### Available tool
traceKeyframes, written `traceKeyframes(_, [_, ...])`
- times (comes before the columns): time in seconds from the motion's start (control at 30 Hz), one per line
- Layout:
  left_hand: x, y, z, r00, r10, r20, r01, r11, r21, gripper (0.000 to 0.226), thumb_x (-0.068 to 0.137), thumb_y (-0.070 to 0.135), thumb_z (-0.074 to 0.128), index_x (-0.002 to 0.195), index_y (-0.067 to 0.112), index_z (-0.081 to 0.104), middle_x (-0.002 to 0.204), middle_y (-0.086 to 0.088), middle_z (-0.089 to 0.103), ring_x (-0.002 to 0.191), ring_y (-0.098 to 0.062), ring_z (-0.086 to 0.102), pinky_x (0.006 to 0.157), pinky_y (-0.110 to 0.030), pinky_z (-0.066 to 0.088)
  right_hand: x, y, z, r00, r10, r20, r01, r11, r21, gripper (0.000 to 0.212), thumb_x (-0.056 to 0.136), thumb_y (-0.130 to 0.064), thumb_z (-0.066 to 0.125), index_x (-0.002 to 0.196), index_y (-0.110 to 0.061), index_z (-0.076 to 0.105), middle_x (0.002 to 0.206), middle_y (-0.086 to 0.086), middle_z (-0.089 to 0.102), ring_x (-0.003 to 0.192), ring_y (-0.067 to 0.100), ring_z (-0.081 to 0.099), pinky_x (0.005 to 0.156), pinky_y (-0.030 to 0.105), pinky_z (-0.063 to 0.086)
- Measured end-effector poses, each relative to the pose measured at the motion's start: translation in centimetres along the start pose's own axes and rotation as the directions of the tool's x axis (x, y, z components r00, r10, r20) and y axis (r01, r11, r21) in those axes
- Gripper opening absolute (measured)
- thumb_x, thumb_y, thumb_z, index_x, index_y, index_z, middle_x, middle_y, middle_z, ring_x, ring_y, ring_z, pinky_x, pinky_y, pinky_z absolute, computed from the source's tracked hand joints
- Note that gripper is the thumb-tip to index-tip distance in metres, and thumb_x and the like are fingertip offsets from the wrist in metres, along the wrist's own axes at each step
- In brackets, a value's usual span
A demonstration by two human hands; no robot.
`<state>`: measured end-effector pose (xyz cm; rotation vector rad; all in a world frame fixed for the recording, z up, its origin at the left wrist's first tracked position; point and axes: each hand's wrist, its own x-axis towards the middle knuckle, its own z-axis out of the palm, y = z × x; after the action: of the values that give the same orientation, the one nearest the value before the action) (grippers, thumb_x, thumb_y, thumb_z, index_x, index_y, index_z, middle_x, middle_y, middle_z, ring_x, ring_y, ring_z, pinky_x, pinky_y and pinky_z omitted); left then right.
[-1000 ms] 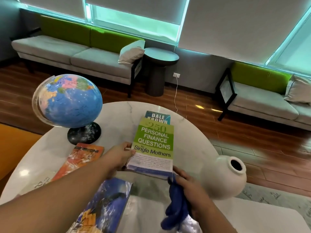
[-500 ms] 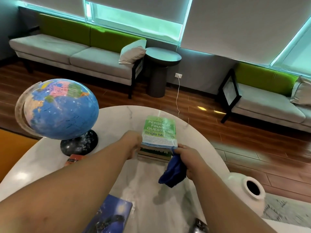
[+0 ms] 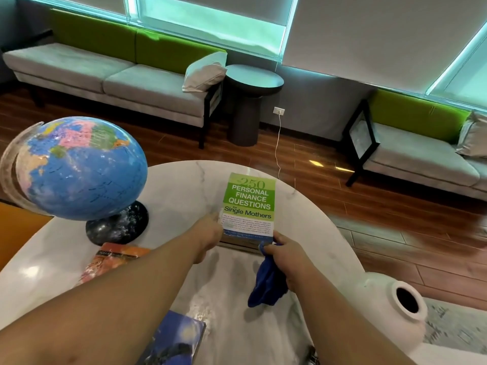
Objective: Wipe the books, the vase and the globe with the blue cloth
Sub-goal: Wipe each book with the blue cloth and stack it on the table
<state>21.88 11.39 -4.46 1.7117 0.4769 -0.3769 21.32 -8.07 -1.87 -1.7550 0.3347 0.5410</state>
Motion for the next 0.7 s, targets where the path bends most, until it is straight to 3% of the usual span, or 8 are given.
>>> traceKeyframes(0.13, [-0.3,-0.1,-0.4,1.000,0.012,0.008,-0.012,0.999,0.052,0.051,0.074,0.021,0.064,0.122,0.034,0.056,0.126,0.003,0.063,0.114,-0.021,0.056,0.106,-0.043,0.041,-0.5,-0.1,0.2,0.999,-0.017,-0.042,0.016,1.000,-0.010,0.044,0.088,-0.010,0.064,0.127,-0.028,0.058,0.094,-0.010,0.065,0.089,0.017,0.061,0.076,0.025,0.049])
traceKeyframes(0.23, [-2.4,0.7,-1.0,0.994,0.084,-0.066,-0.080,0.995,0.062,0.060,0.087,0.027,0.064,0.141,0.026,0.039,0.141,0.006,0.046,0.125,-0.020,0.045,0.105,-0.030,0.034,-1.2,0.3,0.3,0.987,-0.005,-0.162,0.010,0.999,0.032,0.049,0.088,-0.013,0.064,0.132,-0.033,0.054,0.111,-0.003,0.061,0.099,0.021,0.058,0.088,0.033,0.049])
traceKeyframes(0.33, [-4.6,-0.2,-1.4,0.980,0.147,-0.131,-0.135,0.986,0.096,0.048,0.097,0.017,0.051,0.143,0.017,0.038,0.140,-0.001,0.046,0.126,-0.022,0.044,0.096,-0.025,0.034,-3.8,1.0,-0.1,0.991,0.002,-0.137,0.010,0.996,0.088,0.026,0.090,-0.016,0.061,0.107,-0.034,0.070,0.107,0.000,0.067,0.098,0.023,0.060,0.087,0.039,0.052])
traceKeyframes(0.43, [-7.2,-2.5,-1.1,0.974,0.186,-0.126,-0.179,0.982,0.065,0.044,0.093,-0.005,0.043,0.124,0.024,0.054,0.125,0.002,0.057,0.120,-0.018,0.051,0.095,-0.026,0.040,-7.3,2.5,-0.7,0.994,0.015,-0.113,-0.004,0.995,0.103,0.026,0.090,-0.011,0.055,0.081,-0.023,0.077,0.094,0.001,0.072,0.097,0.027,0.062,0.088,0.041,0.053])
traceKeyframes(0.53, [-10.2,-5.1,0.2,0.978,0.192,-0.082,-0.191,0.981,0.022,0.049,0.091,-0.010,0.042,0.105,0.034,0.057,0.108,0.004,0.067,0.112,-0.017,0.060,0.095,-0.030,0.048,-10.3,4.1,-1.8,0.995,0.087,-0.056,-0.077,0.984,0.161,0.022,0.083,-0.012,0.057,0.069,-0.016,0.074,0.085,0.005,0.073,0.092,0.035,0.062,0.091,0.051,0.051])
traceKeyframes(0.6, [-12.8,-6.3,1.8,0.987,0.158,-0.015,-0.157,0.987,0.026,0.044,0.091,-0.011,0.042,0.107,0.025,0.060,0.103,-0.001,0.069,0.102,-0.016,0.063,0.079,-0.020,0.052,-12.8,4.9,-3.2,0.992,0.126,-0.015,-0.121,0.975,0.187,0.018,0.076,-0.022,0.067,0.061,-0.014,0.071,0.081,0.009,0.072,0.083,0.031,0.061,0.086,0.044,0.049])
traceKeyframes(0.7, [-15.8,-7.6,4.2,0.990,0.108,0.092,-0.110,0.994,0.017,0.037,0.091,-0.015,0.039,0.105,0.012,0.061,0.093,-0.006,0.068,0.081,-0.016,0.064,0.062,-0.011,0.047,-15.8,5.8,-5.8,0.999,0.017,0.037,-0.020,0.998,0.059,0.016,0.064,-0.024,0.080,0.060,-0.015,0.068,0.077,0.010,0.070,0.076,0.021,0.063,0.078,0.034,0.046])
